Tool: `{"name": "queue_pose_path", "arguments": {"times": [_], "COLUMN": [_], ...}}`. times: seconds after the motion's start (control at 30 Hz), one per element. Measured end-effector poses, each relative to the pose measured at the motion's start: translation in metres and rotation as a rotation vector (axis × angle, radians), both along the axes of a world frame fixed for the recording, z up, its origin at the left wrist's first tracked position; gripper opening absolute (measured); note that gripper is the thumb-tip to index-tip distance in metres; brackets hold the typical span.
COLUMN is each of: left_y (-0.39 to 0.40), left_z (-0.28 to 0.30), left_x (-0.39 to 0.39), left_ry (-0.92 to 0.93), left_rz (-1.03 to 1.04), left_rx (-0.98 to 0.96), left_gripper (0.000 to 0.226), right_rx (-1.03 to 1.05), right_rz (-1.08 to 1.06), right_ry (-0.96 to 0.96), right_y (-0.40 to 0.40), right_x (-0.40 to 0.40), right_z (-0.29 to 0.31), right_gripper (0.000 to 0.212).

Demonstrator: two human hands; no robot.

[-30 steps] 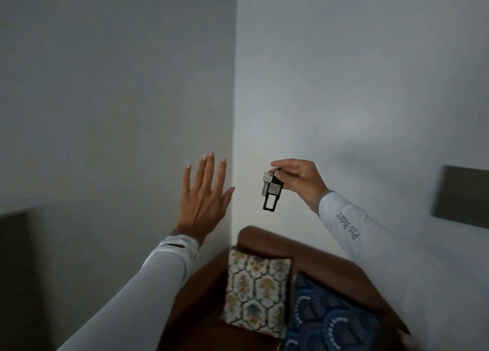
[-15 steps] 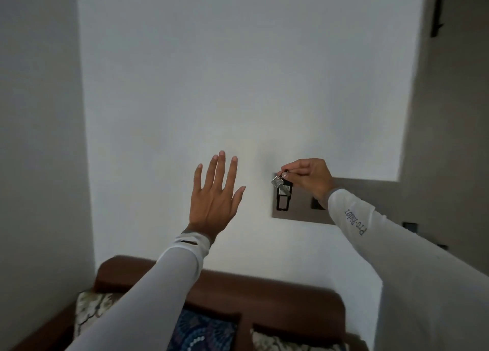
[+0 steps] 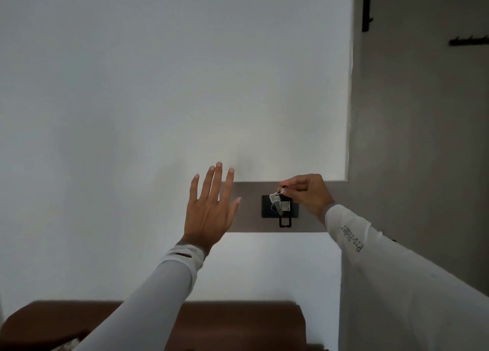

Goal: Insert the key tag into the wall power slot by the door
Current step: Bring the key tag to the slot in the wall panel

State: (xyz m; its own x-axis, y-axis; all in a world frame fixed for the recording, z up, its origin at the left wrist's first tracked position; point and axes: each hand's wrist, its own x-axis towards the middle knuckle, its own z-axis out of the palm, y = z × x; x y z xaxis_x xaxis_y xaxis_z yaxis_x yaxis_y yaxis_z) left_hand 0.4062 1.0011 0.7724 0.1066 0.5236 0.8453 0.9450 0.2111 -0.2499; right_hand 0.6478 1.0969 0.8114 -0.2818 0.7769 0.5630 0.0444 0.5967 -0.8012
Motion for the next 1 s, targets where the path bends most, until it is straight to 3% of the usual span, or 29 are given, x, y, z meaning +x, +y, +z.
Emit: {"name": "queue_pose_path", "arguments": {"times": [0.43, 1.0], "left_y": [0.121, 0.202], "left_z": [-0.007, -0.053], "left_x": [-0.009, 0.035], "left_ry": [0.022, 0.048], "left_rz": [-0.006, 0.209], "left_rx": [0.046, 0.006], "left_gripper": [0.065, 0.066], "right_rx": [-0.029, 0.114], "right_rz": [-0.019, -0.038], "right_ry": [0.030, -0.054], "right_y": [0.103, 0.245], "right_x": [-0.002, 0.027], "right_z": [0.003, -0.025], "right_gripper": [0.018, 0.014]}}
